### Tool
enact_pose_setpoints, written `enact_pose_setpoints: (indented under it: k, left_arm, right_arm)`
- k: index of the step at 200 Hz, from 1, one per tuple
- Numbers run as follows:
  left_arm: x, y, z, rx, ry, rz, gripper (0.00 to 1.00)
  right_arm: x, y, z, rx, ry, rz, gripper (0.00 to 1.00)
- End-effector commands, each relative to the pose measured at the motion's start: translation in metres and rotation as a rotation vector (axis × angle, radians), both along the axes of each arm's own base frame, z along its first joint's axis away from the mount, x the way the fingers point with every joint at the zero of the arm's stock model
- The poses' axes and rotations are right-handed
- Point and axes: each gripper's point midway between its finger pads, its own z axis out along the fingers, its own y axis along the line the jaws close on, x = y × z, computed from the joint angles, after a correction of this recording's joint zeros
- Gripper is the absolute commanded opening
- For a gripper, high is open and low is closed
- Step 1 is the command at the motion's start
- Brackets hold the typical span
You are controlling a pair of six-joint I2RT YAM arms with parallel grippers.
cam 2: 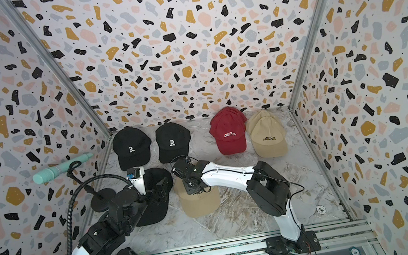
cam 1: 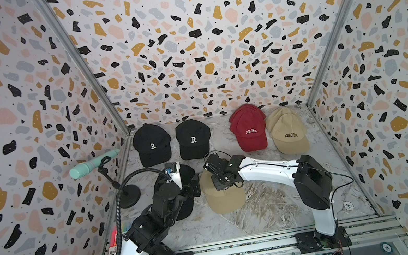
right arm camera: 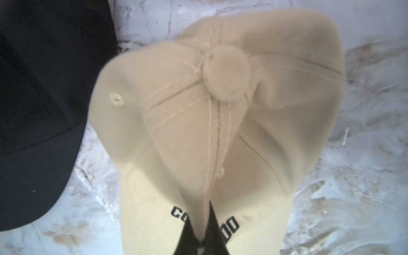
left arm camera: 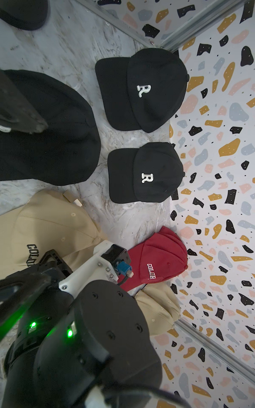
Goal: Stack the baseball caps by color
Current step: Pick up the baseball cap from the center of the board.
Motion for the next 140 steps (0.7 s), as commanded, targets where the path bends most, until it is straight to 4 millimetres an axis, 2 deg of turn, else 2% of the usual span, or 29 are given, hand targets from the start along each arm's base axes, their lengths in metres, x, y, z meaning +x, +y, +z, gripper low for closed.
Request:
enact_pose_setpoints:
  k: [1, 48, 107, 140]
  left_arm:
    - [0.011, -0.008, 0.037, -0.033, -0.101, -0.012, 0.99]
    - [0.027, -0.029, 0.054, -0.047, -0.135, -0.049, 1.00]
    - [0.054, -0.068, 0.066, -0.062, -0.154, -0.126, 1.00]
    - [0.072, -0.098, 0.067, -0.093, -0.147, -0.190, 1.00]
  right_arm:
    - [0.010, -0.019, 0.060, 0.022, -0.082, -0.007, 0.00]
    - [0.035, -0.075, 0.103, -0.010, -0.183, -0.030, 0.00]
    - [0.062, -0.189, 0.107, -0.154, -0.248, -0.134, 0.00]
    - [0.077, -0.255, 0.103, -0.151, -0.281, -0.231, 0.00]
